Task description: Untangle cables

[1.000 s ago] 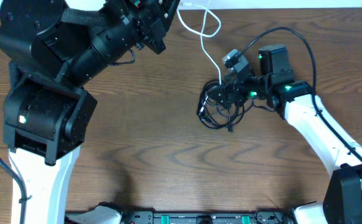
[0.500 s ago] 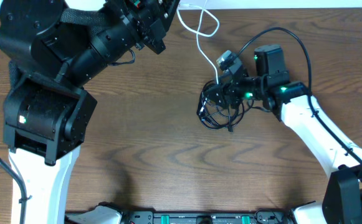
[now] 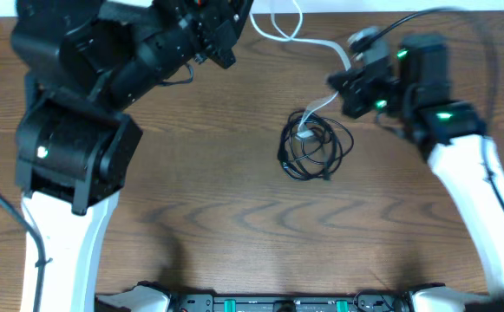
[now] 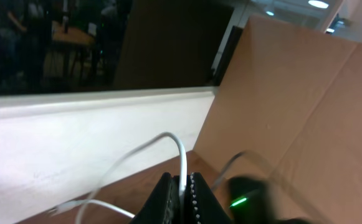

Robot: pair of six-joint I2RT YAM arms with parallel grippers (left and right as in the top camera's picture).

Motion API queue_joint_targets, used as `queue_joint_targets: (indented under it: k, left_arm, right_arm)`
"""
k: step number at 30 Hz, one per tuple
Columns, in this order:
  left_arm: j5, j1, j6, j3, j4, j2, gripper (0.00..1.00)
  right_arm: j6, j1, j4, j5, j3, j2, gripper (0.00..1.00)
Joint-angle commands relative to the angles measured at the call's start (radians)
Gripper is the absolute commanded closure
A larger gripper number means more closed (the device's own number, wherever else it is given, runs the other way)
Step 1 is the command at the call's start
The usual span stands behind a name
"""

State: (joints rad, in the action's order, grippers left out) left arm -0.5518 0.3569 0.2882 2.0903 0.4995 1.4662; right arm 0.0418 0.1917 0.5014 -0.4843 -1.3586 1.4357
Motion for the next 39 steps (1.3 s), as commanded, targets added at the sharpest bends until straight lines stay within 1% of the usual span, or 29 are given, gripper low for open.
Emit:
queue_joint_targets:
  k: [1,3,6,11,15,18,20,21,26,32,33,34,35,36,37,39]
  left_arm:
    - [-0.013,-0.003,0.002,0.023,0.007,0.024,0.93]
    - [-0.013,-0.003,0.002,0.023,0.019,0.035,0.93]
    - [-0.014,0.001,0.002,0.021,0.033,0.052,0.93]
    - [-0.019,0.022,0.002,0.021,0.096,0.126,0.93]
    - [-0.108,0.022,0.006,0.021,0.117,0.195,0.93]
    - [-0.153,0.044,0.041,0.021,0.108,0.267,0.93]
    - [-0.156,0.074,0.043,0.021,0.095,0.320,0.93]
    - [-0.156,0.114,0.043,0.021,0.068,0.381,0.92]
    - [-0.179,0.229,0.051,0.021,-0.039,0.536,0.93]
    - [-0.178,0.339,0.088,0.021,-0.154,0.691,0.92]
    - [-0.178,0.351,0.089,0.021,-0.166,0.706,0.78]
    - [-0.177,0.362,0.088,0.021,-0.171,0.720,0.60]
    - [-0.177,0.373,0.088,0.021,-0.172,0.731,0.36]
    - [-0.176,0.380,0.088,0.021,-0.172,0.737,0.07]
    - [-0.170,0.383,0.087,0.021,-0.165,0.739,0.03]
    - [-0.170,0.382,0.063,0.021,-0.149,0.739,0.03]
  right_arm:
    - [0.021,-0.021,0.072,0.069,-0.111,-0.051,0.99]
    - [0.009,-0.023,0.132,0.080,-0.158,-0.057,0.99]
    - [0.010,-0.023,0.169,0.080,-0.171,-0.057,0.99]
    - [0.010,-0.020,0.196,-0.024,-0.169,-0.044,0.99]
    - [0.010,-0.028,0.213,-0.024,-0.169,-0.032,0.99]
    - [0.019,-0.053,0.240,-0.019,-0.169,-0.028,0.99]
    - [0.037,-0.089,0.267,-0.014,-0.169,-0.029,0.99]
    - [0.055,-0.137,0.305,0.020,-0.169,-0.028,0.99]
    - [0.086,-0.253,0.433,0.165,-0.169,-0.027,0.99]
    - [0.108,-0.374,0.565,0.288,-0.167,-0.026,0.99]
    - [0.108,-0.391,0.577,0.295,-0.166,-0.025,0.99]
    - [0.107,-0.410,0.591,0.296,-0.165,-0.023,0.99]
    - [0.107,-0.427,0.600,0.297,-0.165,-0.021,0.99]
    - [0.107,-0.439,0.605,0.298,-0.165,-0.018,0.98]
    - [0.107,-0.449,0.610,0.298,-0.165,-0.015,0.98]
    - [0.107,-0.463,0.615,0.298,-0.164,-0.006,0.96]
